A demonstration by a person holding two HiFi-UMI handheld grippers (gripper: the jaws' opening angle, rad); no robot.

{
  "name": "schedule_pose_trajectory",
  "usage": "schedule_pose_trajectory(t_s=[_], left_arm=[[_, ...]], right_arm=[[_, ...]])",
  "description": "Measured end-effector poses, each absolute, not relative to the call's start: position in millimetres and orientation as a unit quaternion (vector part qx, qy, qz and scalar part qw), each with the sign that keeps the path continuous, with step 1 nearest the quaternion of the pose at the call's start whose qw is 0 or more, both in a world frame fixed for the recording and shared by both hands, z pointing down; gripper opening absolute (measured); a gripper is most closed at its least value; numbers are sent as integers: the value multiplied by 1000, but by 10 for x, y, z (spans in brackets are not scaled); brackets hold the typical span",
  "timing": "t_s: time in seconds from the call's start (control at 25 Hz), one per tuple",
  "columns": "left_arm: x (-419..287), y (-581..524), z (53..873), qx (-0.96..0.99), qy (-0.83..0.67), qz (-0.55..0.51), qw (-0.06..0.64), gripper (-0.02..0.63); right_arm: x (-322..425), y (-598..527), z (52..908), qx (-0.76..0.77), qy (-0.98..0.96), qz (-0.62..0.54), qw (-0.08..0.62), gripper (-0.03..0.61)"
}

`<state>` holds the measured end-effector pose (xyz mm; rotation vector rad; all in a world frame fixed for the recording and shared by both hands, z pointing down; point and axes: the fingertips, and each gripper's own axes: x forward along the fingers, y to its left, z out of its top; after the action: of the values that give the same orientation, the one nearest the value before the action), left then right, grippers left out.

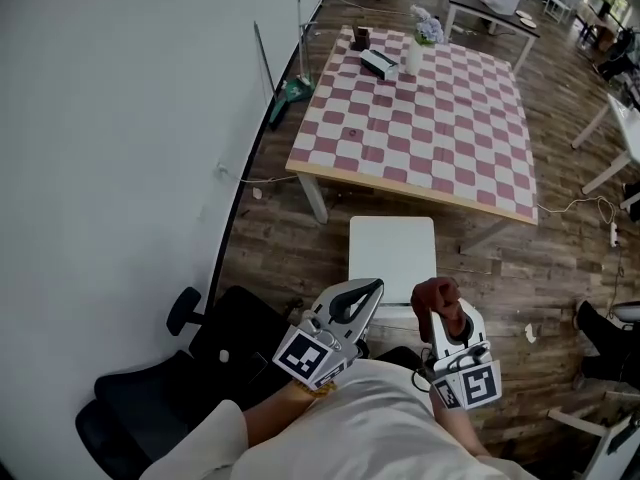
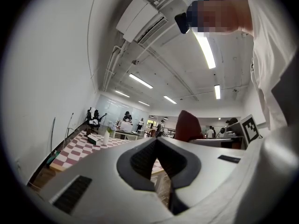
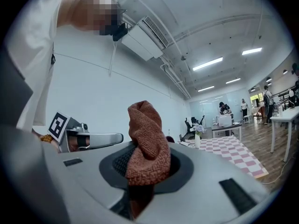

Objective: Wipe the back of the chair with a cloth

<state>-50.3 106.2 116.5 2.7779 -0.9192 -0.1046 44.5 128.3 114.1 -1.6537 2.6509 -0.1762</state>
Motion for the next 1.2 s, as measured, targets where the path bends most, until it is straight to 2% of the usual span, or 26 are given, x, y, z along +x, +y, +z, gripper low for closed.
schedule_pose_trajectory(t_s=[0.36, 0.52, 0.72, 0.88, 1.2], left_arm=[[-379, 640, 1300, 936, -334, -34, 103, 11], [-396, 481, 1451, 931, -349, -22, 106, 11], [-474, 281, 1838, 923, -364, 18, 123, 11], [-544, 242, 2213, 920, -367, 37, 134, 11], [-744, 273, 3166, 905, -377, 91, 175, 11]], right_arm=[[622, 897, 1302, -511, 856, -78, -12, 84], [608, 762, 1464, -483, 871, -79, -43, 84], [486, 533, 1938, -423, 895, -85, -112, 84], [325, 526, 2467, -355, 903, -115, -211, 84], [-86, 593, 3643, -185, 911, -111, -352, 84]])
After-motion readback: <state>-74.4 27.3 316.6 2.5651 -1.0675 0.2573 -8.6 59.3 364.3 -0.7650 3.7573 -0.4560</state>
